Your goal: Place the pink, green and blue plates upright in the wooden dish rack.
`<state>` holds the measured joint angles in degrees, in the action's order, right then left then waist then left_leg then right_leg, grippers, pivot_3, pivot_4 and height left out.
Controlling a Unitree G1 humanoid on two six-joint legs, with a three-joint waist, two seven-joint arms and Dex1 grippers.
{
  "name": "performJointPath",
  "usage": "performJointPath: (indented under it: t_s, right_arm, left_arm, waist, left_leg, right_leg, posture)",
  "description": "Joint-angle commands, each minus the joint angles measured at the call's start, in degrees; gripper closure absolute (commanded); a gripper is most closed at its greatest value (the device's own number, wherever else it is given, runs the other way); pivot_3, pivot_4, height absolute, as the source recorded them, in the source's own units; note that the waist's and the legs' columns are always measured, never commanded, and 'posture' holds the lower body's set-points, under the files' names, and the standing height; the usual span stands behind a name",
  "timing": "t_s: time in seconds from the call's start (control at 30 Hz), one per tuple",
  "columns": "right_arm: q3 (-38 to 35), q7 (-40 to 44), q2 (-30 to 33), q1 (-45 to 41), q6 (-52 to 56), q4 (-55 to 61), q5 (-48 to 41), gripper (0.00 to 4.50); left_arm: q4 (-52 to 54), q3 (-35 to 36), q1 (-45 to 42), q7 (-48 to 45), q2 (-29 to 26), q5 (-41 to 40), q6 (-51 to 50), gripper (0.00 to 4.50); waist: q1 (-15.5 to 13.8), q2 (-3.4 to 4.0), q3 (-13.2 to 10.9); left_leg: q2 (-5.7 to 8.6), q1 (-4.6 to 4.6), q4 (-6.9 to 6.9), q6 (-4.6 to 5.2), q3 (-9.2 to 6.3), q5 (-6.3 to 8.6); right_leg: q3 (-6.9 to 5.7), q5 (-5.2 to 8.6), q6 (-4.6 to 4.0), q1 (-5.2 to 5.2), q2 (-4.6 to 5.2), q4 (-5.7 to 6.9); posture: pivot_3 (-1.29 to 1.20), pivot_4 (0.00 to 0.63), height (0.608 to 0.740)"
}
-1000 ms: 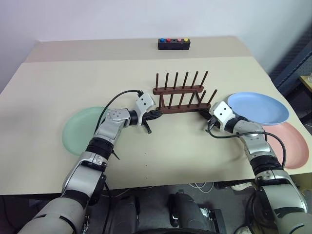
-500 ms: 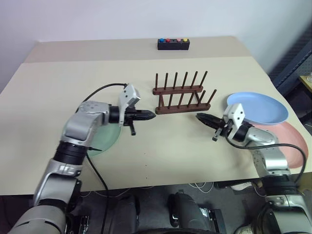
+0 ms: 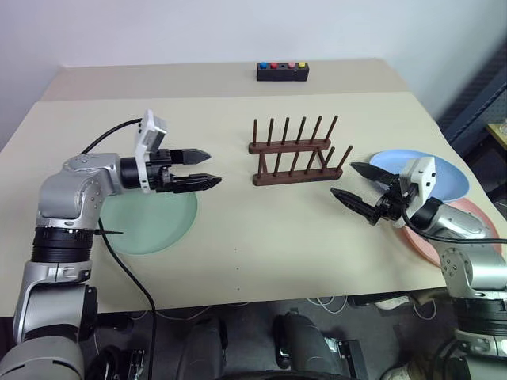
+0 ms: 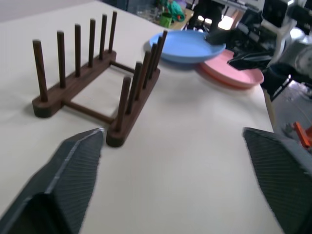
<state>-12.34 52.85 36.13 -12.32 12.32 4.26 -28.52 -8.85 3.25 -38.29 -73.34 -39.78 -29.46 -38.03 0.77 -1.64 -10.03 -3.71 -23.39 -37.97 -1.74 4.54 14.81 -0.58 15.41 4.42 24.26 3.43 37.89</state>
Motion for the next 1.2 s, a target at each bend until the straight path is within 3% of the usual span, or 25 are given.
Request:
performJointPath:
  t_s: [0.03, 0.27, 0.37, 0.57, 0.87, 1.2]
  right_arm:
    - [-2.6, -0.7, 1.2, -0.3, 0.4, 2.6, -1.4, 0.04]
    - [-6.8, -0.6, 5.9, 3.6, 3.3, 6.5, -2.3, 0.04]
    - [-10.2, 0.5, 9.3, 7.2, 8.4, 8.8, -5.6, 0.04]
    - [-16.5, 2.7, 14.9, 16.5, 9.2, 9.2, -3.3, 0.04]
    - [-18.6, 0.9, 15.3, 21.8, 10.3, 9.5, -0.7, 0.04]
    - [-18.4, 0.6, 16.6, 27.8, 10.4, 7.9, 4.3, 0.04]
  left_arm:
    - [0.3, 2.1, -0.5, -2.2, -1.5, -1.0, 3.7, 0.00]
    - [1.5, 4.4, 0.6, -5.1, -2.3, -1.3, 11.8, 0.00]
    - [1.1, 5.6, -0.6, -5.3, -1.6, -4.2, 10.1, 0.00]
    - [1.2, 3.0, -2.9, -10.3, -0.3, -7.9, 7.6, 0.00]
    - [-0.2, -3.2, -4.5, -16.5, 2.3, -3.6, 14.8, 0.00]
    - [-0.5, -4.8, -4.2, -15.8, 4.6, -1.6, 18.2, 0.00]
  waist:
    - [-0.1, 0.00, 0.0]
    - [-0.2, 0.00, 0.0]
    - [-0.2, 0.00, 0.0]
    - [-0.2, -0.01, 0.0]
    - [0.0, -0.01, 0.0]
    - [-0.2, -0.02, 0.0]
  left_leg:
    - [0.00, 0.00, 0.00, 0.00, 0.00, 0.00]
    - [0.01, -0.03, 0.00, 0.00, 0.01, 0.00]
    - [0.01, -0.03, 0.00, 0.01, 0.01, 0.01]
    - [0.02, -0.04, -0.01, 0.03, 0.01, 0.02]
    - [0.00, -0.02, -0.01, 0.03, 0.01, 0.02]
    - [0.01, -0.03, -0.01, 0.03, 0.00, 0.02]
  right_leg:
    - [0.00, 0.00, 0.00, 0.00, 0.00, 0.00]
    - [0.00, 0.00, 0.00, 0.01, 0.03, -0.03]
    - [0.00, 0.00, 0.00, 0.01, 0.02, -0.04]
    - [0.00, 0.00, 0.01, 0.00, 0.02, -0.07]
    - [0.03, 0.00, 0.01, 0.00, -0.03, -0.07]
    - [0.03, 0.01, 0.01, -0.01, -0.02, -0.11]
  posture:
    - [0.00, 0.150, 0.740]
    - [0.00, 0.150, 0.740]
    - [0.00, 0.150, 0.740]
    - [0.00, 0.150, 0.740]
    - [0.00, 0.150, 0.740]
    - [0.00, 0.150, 0.740]
